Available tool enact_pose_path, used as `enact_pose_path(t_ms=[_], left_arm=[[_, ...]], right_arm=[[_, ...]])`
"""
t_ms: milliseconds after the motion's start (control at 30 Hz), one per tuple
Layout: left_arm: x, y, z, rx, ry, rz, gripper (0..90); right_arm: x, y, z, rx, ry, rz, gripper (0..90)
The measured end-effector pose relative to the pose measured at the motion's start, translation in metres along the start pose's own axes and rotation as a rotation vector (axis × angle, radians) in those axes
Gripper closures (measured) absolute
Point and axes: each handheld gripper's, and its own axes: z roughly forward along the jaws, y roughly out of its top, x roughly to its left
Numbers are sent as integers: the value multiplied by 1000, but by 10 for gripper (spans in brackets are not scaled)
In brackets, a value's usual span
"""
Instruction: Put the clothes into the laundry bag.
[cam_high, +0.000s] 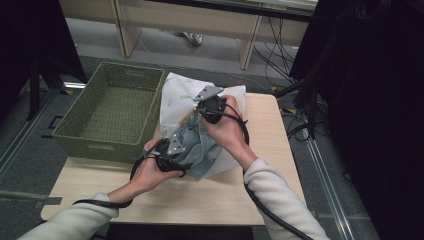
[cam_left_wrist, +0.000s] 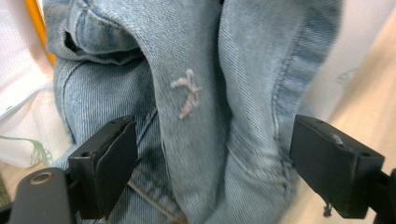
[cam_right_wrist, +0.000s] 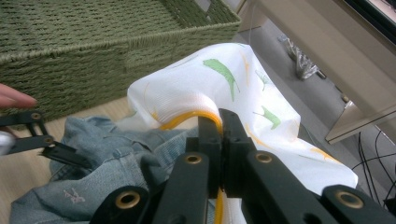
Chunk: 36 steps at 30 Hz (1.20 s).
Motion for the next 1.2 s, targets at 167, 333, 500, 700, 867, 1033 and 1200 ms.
enact_pose_path(t_ms=[167, 333, 500, 700, 867, 1033, 1200], left_arm=[[-5, -2, 16, 38, -2, 23, 145], [-5, -1, 24, 75, -17, 28, 225], [0, -3, 28, 83, -17, 3, 343], [4, -4, 30, 102, -28, 4, 533], [3, -3, 33, 132, -26, 18, 683], [3, -3, 35, 134, -24, -7, 808], [5, -3, 32, 87, -50, -67, 831]], right_arm=[[1, 0, 0, 2, 2, -4, 898], [1, 0, 1, 1, 3, -9, 898], [2, 0, 1, 1, 4, -4, 898], [3, 1, 1, 1, 8, 3, 898], [4, 1, 1, 0, 9, -3, 898], [6, 0, 1, 5, 14, 2, 898], [5, -1, 2, 8, 17, 3, 898]])
